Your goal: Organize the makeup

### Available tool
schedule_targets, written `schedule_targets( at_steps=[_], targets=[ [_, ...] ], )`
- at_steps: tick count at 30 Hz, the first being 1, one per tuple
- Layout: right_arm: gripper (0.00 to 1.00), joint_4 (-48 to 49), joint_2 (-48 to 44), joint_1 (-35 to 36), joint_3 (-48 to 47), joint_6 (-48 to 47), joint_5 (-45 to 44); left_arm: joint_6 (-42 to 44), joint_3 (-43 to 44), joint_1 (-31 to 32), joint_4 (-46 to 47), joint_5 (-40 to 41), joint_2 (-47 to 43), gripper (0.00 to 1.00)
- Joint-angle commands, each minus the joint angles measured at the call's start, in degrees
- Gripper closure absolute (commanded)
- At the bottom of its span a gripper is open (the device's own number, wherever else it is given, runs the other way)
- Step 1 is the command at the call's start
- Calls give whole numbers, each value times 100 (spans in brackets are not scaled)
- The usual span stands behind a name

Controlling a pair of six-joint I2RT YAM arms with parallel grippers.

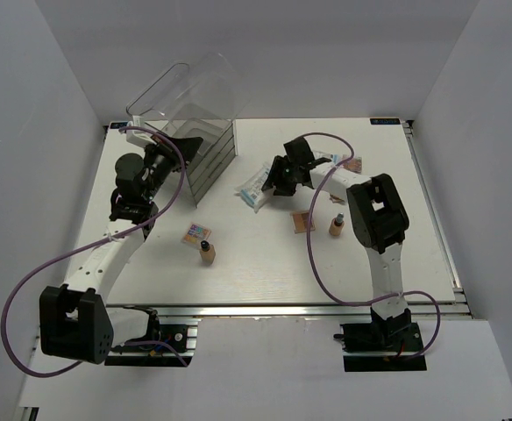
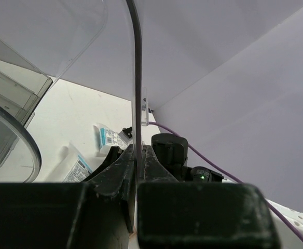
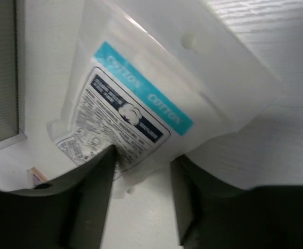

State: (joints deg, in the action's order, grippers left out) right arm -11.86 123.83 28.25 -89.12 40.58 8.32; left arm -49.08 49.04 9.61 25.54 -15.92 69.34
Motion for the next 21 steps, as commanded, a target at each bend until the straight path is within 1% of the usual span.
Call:
schedule_targets(
  at_steps=[1,2,4,5,6,8,9,10,14,16,18,19,21],
  targets=[
    [54,403,18,23,-167,161,187,-128,299,-3,39,142,-289,94],
    [70,438,1,-21,-132,196,379,-137,308,-3,47,159,-298,94],
    [84,474,-130,-91,26,275,443,-146,308,-3,48,177,-333,94],
    [93,526,-201,-144,105,267,512,-163,326,-3,30,169,-342,94],
    [96,753,-306,-170,297,275,565,-172,335,-3,30,168,-351,94],
    [100,1044,-666,-232,474,293,714,-224,326,-3,74,160,-386,94],
    [100,1158,-798,-232,544,284,759,-242,326,-3,91,151,-386,94],
    [100,1507,-999,-224,623,284,837,-260,335,-3,109,151,-395,94],
    [100,1801,-1282,-162,493,495,1268,-365,352,-3,258,151,-413,94],
    [100,1853,-1335,-101,370,617,1348,-374,379,-3,285,160,-395,94],
    [100,1880,-1292,74,-50,714,1471,-400,405,-11,337,142,-378,94],
    [100,1880,-1248,75,-53,741,1471,-401,405,-3,355,159,-377,94],
    [100,1836,-1003,207,-578,802,1506,-418,414,-3,408,160,-360,94]
  ],
)
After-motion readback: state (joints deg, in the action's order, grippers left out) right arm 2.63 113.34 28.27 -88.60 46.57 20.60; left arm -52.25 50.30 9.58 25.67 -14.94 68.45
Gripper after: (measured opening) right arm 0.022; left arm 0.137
